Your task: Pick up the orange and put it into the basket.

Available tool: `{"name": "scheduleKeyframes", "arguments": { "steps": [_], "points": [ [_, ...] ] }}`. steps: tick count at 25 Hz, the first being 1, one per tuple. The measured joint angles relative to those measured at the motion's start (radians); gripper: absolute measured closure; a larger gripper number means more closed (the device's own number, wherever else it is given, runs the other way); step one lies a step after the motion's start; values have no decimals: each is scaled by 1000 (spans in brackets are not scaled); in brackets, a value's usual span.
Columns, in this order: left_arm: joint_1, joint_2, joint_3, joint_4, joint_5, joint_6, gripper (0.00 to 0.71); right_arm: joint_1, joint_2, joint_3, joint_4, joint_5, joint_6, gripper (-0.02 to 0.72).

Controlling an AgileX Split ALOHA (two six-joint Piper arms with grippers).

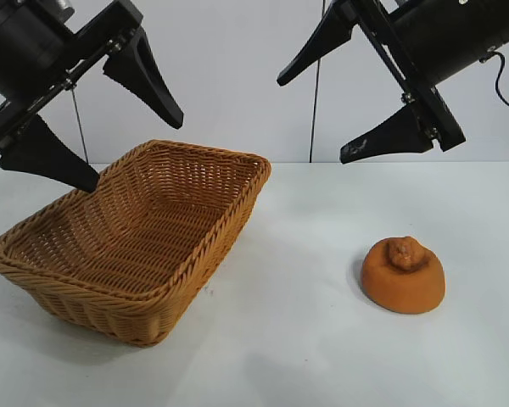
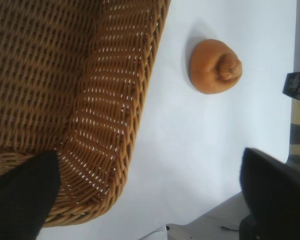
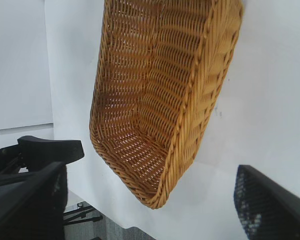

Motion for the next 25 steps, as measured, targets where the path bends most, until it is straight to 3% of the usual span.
{"name": "scheduleKeyframes", "arguments": {
  "steps": [25],
  "points": [
    [0,0,0,0,-17,0,17,0,0,0,0,0,0,84]
  ]
}}
